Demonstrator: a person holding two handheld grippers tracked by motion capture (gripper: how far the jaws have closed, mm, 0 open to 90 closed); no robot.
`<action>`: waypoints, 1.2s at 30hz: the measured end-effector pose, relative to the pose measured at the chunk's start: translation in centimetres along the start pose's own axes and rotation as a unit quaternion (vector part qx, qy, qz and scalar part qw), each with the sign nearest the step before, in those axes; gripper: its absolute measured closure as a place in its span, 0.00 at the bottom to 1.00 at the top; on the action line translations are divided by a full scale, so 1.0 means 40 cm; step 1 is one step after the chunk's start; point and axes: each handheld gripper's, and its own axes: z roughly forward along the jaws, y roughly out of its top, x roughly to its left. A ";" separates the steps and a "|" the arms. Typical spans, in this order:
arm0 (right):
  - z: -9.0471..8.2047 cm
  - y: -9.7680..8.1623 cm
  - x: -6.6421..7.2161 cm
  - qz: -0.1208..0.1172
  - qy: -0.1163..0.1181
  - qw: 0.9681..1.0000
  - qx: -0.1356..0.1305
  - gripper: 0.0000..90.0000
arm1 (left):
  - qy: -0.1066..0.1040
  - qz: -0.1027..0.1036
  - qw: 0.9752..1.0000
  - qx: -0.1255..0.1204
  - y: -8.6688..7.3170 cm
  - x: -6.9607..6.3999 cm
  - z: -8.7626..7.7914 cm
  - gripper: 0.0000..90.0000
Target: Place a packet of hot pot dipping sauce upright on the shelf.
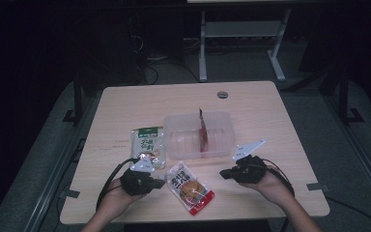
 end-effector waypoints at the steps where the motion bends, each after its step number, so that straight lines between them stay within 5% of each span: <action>1: 0.011 0.001 0.005 -0.001 0.005 1.000 0.005 0.99 | -0.002 0.007 1.000 0.008 0.006 -0.004 0.009 1.00; 14: 0.136 0.038 0.052 -0.076 0.045 0.995 0.045 0.99 | 0.002 0.025 0.999 0.025 0.034 -0.017 0.070 1.00; 20: 0.171 0.044 0.058 -0.085 0.045 0.993 0.072 1.00 | 0.007 0.027 0.999 0.030 0.040 -0.014 0.084 1.00; 36: 0.217 0.054 0.144 -0.118 0.118 0.982 0.091 1.00 | -0.006 0.048 0.998 0.043 0.071 -0.023 0.124 1.00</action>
